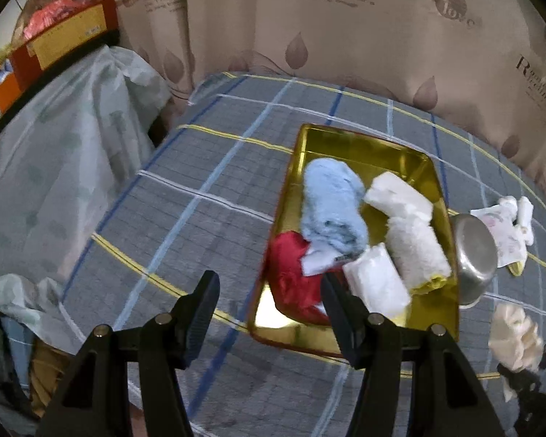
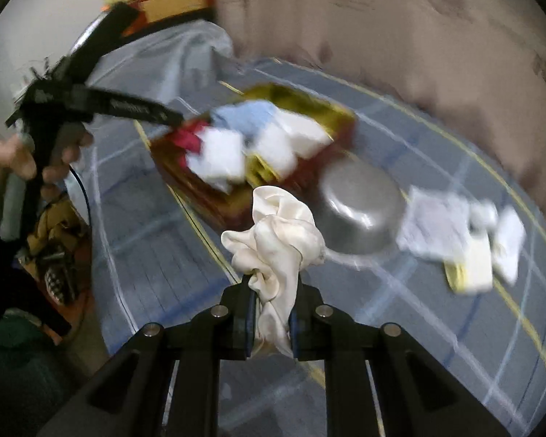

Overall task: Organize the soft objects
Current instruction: 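Carry the cream satin cloth into the gold tray and open the right gripper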

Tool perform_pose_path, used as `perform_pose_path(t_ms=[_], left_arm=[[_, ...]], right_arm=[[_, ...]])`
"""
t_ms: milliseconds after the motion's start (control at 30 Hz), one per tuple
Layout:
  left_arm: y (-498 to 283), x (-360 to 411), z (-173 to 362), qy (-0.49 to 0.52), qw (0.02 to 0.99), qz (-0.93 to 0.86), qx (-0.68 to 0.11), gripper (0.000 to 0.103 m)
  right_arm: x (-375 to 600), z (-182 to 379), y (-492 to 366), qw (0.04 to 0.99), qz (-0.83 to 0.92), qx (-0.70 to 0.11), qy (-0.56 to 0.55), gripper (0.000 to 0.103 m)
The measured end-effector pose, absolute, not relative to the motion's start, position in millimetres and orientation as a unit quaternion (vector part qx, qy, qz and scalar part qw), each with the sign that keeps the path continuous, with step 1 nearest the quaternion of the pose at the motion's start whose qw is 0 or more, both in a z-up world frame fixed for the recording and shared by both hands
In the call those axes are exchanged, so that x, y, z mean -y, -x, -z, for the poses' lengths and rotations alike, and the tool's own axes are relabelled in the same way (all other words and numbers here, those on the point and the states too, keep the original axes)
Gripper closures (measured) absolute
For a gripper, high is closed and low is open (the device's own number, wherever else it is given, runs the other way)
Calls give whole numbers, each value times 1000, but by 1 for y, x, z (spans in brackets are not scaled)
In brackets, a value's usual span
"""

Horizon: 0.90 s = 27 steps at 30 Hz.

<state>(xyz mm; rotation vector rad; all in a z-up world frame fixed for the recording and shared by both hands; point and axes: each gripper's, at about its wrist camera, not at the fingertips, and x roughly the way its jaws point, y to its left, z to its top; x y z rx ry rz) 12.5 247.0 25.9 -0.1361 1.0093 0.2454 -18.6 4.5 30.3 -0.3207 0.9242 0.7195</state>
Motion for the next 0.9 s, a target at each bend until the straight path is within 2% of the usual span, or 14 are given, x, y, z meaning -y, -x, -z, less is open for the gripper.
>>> perform_pose_path(t_ms=[467, 900], left_arm=[[-4, -263, -24, 50, 874, -168, -454, 44], [-2, -297, -16, 107, 862, -191, -457, 44]], right_arm=[[-95, -32, -71, 835, -316, -427, 142, 88], [-151, -7, -122, 835, -298, -446, 124, 85]])
